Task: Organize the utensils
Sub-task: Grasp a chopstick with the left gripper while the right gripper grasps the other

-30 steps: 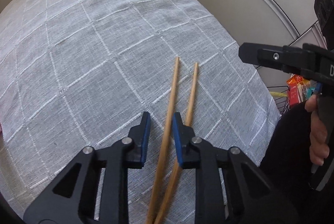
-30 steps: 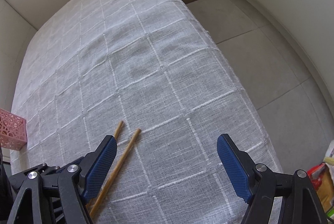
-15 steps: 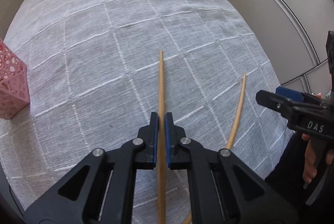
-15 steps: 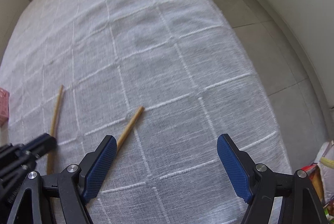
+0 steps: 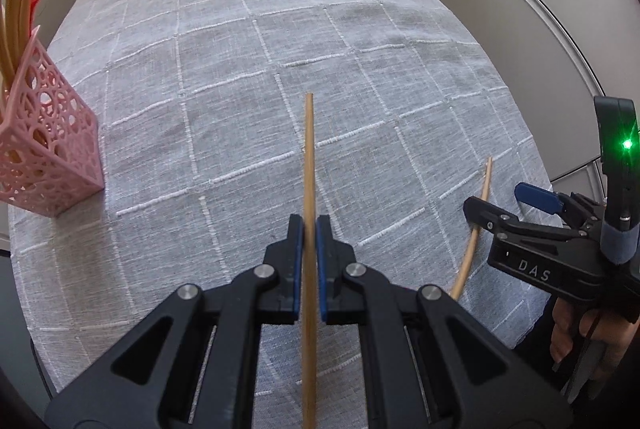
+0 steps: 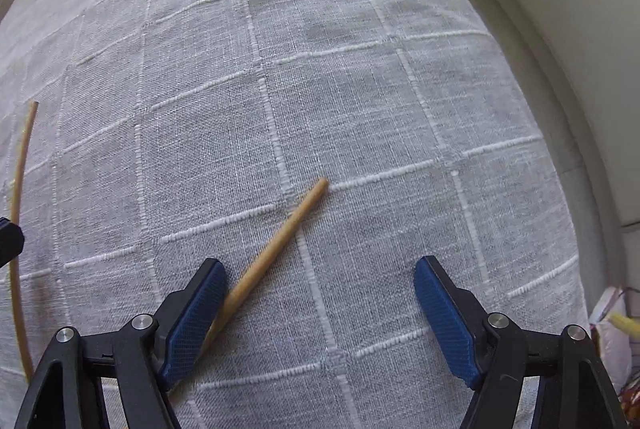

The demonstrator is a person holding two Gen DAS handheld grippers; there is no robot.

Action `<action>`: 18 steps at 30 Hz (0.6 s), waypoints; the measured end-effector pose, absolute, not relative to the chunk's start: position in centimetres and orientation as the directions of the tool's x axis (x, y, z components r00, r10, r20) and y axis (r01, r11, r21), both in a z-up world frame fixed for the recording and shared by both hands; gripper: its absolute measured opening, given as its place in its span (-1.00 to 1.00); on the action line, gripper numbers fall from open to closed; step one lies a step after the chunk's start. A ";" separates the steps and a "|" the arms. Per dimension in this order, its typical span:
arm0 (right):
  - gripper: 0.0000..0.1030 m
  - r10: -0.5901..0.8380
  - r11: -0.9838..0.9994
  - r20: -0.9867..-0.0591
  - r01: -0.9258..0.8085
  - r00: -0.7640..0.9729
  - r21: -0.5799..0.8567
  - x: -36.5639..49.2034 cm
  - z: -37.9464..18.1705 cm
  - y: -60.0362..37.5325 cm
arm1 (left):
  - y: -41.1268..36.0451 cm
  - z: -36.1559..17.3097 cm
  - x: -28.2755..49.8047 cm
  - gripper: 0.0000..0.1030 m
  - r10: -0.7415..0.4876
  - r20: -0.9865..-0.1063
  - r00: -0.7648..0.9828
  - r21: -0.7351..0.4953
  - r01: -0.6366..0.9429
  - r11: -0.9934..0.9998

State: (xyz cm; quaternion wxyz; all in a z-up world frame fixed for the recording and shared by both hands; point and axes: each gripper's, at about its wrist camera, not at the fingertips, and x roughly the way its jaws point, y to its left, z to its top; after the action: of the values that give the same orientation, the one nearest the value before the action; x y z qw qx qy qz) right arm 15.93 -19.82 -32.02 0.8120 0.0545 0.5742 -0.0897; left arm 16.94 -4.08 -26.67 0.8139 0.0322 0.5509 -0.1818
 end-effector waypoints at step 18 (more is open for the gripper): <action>-0.80 0.004 0.979 -0.919 0.187 0.395 0.084 17.1 -31.3 -20.0 | -6.5 -28.1 20.1 -0.67 -0.270 -0.904 0.330 -0.153 0.340 0.928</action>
State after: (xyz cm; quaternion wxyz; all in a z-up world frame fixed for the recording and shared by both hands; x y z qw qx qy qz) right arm 17.12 -19.97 -31.31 0.8306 0.0871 0.5473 -0.0553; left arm 20.13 -6.51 -28.12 0.8150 0.0318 0.5475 -0.1873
